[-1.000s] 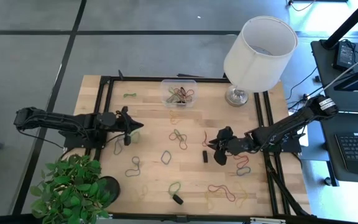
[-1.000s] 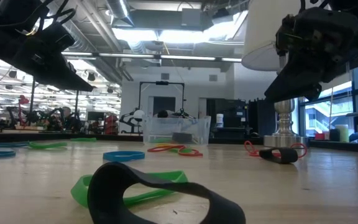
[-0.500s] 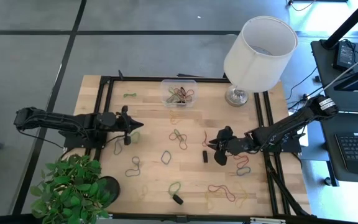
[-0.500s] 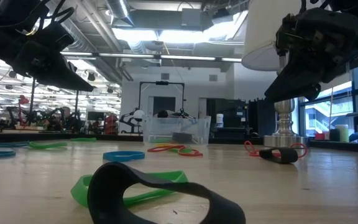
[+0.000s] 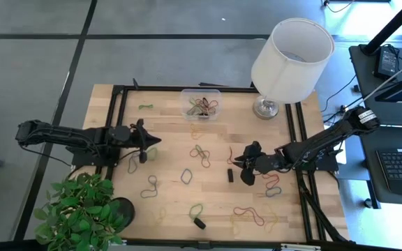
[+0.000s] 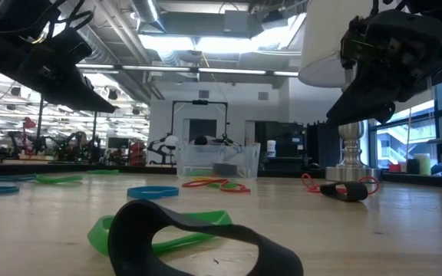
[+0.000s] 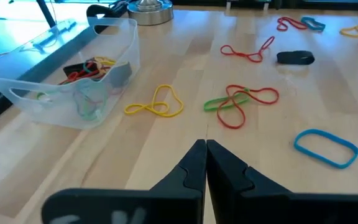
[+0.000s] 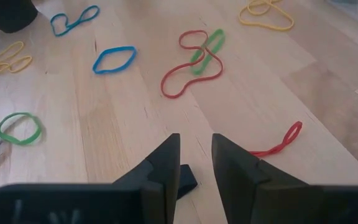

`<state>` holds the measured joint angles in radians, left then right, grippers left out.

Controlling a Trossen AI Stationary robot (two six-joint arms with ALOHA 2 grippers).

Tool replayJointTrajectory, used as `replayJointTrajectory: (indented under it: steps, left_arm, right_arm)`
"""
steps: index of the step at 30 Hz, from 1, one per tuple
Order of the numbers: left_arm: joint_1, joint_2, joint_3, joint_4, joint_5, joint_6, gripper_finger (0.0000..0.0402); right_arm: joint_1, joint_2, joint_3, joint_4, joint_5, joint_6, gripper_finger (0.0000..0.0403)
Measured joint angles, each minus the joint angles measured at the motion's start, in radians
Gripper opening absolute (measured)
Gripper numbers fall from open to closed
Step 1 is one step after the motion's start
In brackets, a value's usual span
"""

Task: Pick and place rubber bands into bin
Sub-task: Put the blue rubber band into the transparent bin

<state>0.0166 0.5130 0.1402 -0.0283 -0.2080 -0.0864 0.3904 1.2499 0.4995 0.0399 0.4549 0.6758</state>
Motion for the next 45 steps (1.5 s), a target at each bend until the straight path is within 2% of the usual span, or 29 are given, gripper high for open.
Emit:
replayJointTrajectory:
  steps: [7,15,19,45]
  left_arm:
    - [0.0,0.0,0.0,-0.022,0.019,-0.076,0.001]
    - [0.0,0.0,0.0,-0.029,0.019,-0.014,0.0007]
    - [0.006,0.0,0.0,-0.025,-0.036,0.022,0.0006]
    - [0.005,0.0,0.0,0.058,-0.023,0.007,0.0006]
  right_arm:
    - [0.0,0.0,0.0,0.0,0.0,-0.002,0.0096]
    - [0.0,0.0,0.0,0.0,0.0,-0.003,0.0096]
    - [0.0,0.0,0.0,0.0,0.0,-0.003,0.0096]
    - [0.0,0.0,0.0,0.002,0.0,0.0,0.0096]
